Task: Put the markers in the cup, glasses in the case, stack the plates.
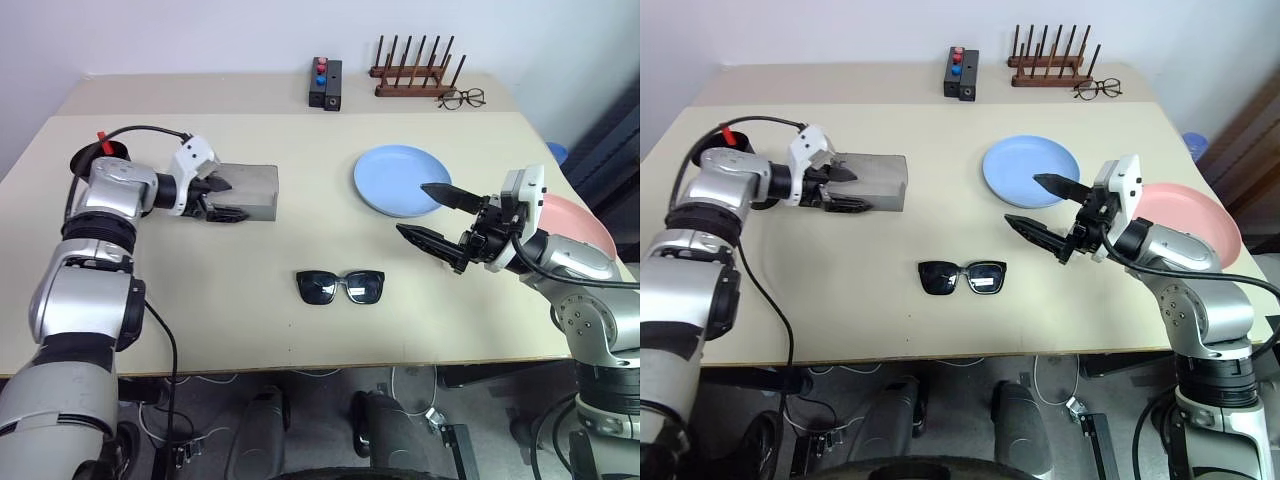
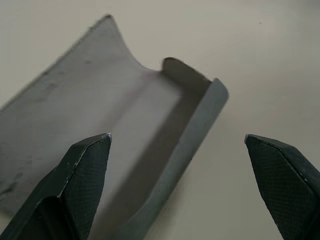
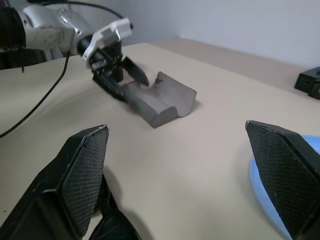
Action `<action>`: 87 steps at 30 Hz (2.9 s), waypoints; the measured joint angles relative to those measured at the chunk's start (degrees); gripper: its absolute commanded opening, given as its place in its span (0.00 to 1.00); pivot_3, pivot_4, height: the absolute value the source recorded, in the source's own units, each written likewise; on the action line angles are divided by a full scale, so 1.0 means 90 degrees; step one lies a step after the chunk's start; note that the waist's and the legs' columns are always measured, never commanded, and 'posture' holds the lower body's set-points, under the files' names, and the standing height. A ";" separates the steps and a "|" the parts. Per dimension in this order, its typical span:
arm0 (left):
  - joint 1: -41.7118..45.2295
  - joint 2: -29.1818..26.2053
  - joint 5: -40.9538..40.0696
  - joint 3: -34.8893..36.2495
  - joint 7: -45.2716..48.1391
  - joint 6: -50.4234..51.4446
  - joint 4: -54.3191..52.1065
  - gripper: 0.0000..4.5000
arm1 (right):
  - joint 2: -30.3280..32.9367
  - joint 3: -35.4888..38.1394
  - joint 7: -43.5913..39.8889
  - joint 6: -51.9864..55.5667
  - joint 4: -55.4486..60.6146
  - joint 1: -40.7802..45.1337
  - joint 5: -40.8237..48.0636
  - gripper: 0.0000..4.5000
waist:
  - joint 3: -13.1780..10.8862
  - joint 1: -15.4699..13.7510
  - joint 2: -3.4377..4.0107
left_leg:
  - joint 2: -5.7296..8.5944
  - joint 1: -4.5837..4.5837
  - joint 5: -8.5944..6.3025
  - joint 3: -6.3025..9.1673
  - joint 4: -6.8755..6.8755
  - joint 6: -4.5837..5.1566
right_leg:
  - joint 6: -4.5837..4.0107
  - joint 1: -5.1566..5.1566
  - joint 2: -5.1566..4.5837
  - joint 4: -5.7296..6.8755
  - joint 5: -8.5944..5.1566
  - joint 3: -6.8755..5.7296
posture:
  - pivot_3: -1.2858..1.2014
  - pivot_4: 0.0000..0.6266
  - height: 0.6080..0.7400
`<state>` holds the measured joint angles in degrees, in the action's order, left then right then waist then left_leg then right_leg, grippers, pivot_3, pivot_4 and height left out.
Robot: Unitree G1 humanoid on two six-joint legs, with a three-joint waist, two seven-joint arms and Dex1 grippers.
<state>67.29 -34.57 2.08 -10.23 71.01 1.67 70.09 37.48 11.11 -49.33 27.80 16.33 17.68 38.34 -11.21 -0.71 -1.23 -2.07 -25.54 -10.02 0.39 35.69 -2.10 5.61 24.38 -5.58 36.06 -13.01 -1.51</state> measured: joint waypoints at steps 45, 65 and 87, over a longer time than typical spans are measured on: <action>-0.2786 -0.3672 -0.3190 -0.2284 0.2362 0.3142 -0.7135 0.01 | 0.0503 0.0091 -0.0396 0.0471 0.0637 -0.0514 0.0526 1.00 | -0.0004 0.0135 0.0005 | -0.0007 0.0003 0.0000 0.0002 -0.0010 0.0000 | -0.0008 0.0003 -0.0001 -0.0002 -0.0005 0.0006 | 0.52 0.24 1.00; -0.4360 -0.3305 -0.2801 -0.0768 0.1534 0.3328 -0.7998 0.01 | 0.0822 0.0043 -0.1201 0.0190 0.1424 -0.0824 0.0760 1.00 | -0.0005 0.0045 0.0007 | -0.0008 0.0003 -0.0002 0.0000 -0.0011 -0.0002 | -0.0009 0.0006 -0.0001 -0.0011 -0.0005 0.0006 | 0.52 0.24 1.00; -0.1686 -0.1250 -0.2928 -0.0751 0.2123 0.4349 -0.6977 0.99 | 0.0822 -0.0127 -0.1174 0.0029 0.0976 -0.0433 0.0428 1.00 | -0.0004 -0.0021 0.0006 | 0.0000 -0.0006 -0.0001 0.0002 0.0009 0.0002 | -0.0006 -0.0002 -0.0001 -0.0007 -0.0005 0.0004 | 0.52 0.24 1.00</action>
<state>52.12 -45.82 -24.28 -16.99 90.12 40.82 7.29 44.88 9.97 -59.90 28.06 25.12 13.79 42.18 -11.24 -0.90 -1.17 -2.07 -25.59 -10.03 0.40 35.77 -2.08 5.56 24.37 -5.58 36.00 -13.05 -1.47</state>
